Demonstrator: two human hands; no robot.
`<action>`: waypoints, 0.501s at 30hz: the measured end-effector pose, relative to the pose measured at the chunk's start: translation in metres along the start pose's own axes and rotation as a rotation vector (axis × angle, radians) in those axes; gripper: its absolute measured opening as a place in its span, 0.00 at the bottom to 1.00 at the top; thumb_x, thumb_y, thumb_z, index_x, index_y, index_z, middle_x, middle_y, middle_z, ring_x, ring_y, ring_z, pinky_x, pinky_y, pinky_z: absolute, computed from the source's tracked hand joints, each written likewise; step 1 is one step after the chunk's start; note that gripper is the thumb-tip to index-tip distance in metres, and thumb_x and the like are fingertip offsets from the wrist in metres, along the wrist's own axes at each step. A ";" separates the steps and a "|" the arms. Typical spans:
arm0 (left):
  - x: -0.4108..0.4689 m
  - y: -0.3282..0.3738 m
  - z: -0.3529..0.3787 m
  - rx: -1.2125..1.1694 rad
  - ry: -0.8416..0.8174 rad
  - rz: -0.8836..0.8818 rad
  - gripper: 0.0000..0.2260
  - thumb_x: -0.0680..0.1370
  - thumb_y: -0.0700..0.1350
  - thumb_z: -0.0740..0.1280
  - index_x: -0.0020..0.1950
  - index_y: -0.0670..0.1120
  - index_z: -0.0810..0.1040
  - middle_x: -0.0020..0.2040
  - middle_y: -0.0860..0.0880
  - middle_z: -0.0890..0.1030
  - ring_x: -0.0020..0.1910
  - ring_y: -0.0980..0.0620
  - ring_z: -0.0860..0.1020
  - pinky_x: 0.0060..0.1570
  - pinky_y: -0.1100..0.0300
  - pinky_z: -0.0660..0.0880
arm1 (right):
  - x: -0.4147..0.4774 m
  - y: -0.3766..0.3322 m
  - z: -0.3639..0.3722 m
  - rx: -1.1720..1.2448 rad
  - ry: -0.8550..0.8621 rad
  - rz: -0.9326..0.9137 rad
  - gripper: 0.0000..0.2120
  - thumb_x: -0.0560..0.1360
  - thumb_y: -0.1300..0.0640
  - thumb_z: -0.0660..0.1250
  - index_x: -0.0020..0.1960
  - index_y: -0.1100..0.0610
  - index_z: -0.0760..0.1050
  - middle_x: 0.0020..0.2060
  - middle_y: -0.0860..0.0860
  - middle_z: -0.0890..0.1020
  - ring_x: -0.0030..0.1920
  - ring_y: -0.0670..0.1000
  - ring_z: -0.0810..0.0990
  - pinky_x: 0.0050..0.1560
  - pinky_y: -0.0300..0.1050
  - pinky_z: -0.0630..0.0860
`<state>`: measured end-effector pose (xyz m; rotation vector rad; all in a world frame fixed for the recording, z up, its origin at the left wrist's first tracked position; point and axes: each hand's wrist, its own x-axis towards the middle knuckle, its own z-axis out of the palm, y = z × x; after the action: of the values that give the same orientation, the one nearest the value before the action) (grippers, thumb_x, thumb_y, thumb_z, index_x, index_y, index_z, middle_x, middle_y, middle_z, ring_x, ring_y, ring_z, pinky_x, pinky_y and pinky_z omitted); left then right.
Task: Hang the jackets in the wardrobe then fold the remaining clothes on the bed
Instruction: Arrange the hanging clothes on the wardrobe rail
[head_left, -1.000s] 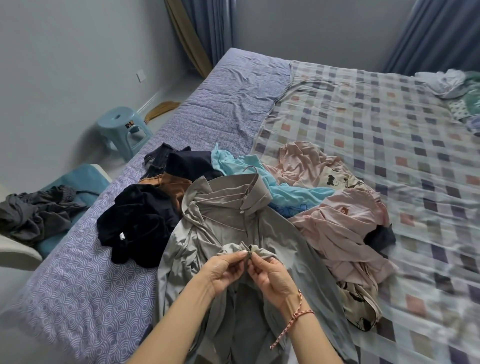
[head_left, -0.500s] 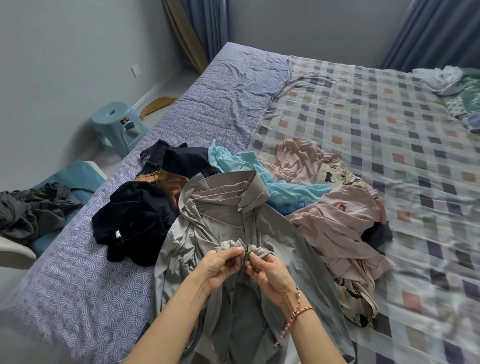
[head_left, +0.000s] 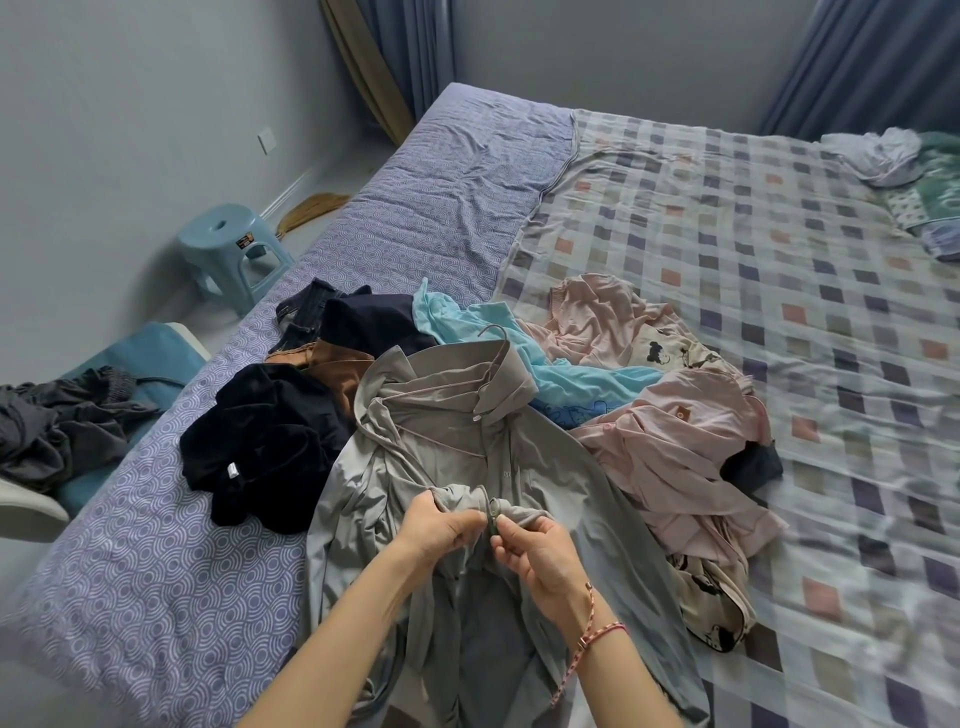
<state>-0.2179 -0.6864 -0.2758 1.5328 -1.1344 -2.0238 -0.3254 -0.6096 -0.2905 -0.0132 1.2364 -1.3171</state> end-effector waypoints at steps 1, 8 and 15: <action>0.000 0.000 -0.001 0.020 -0.007 -0.006 0.10 0.67 0.28 0.70 0.33 0.40 0.74 0.24 0.49 0.73 0.25 0.55 0.71 0.26 0.68 0.70 | 0.001 0.002 -0.001 -0.026 0.023 -0.007 0.07 0.75 0.72 0.63 0.41 0.63 0.74 0.28 0.53 0.80 0.25 0.46 0.76 0.29 0.35 0.76; -0.005 -0.022 -0.001 0.076 -0.020 -0.078 0.10 0.72 0.26 0.63 0.42 0.40 0.75 0.29 0.46 0.74 0.23 0.56 0.73 0.24 0.68 0.68 | 0.005 0.014 -0.004 -0.204 0.130 0.025 0.11 0.74 0.69 0.65 0.55 0.73 0.74 0.33 0.57 0.77 0.24 0.43 0.72 0.27 0.35 0.71; -0.006 -0.033 0.012 -0.053 0.131 -0.029 0.08 0.75 0.29 0.64 0.43 0.41 0.71 0.34 0.45 0.76 0.26 0.56 0.74 0.25 0.68 0.71 | 0.000 0.022 0.002 -0.205 0.235 -0.034 0.05 0.73 0.70 0.66 0.49 0.70 0.75 0.29 0.56 0.76 0.27 0.47 0.73 0.26 0.37 0.69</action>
<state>-0.2213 -0.6572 -0.2966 1.6373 -1.0061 -1.9249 -0.3082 -0.6033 -0.3029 -0.0257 1.5741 -1.2412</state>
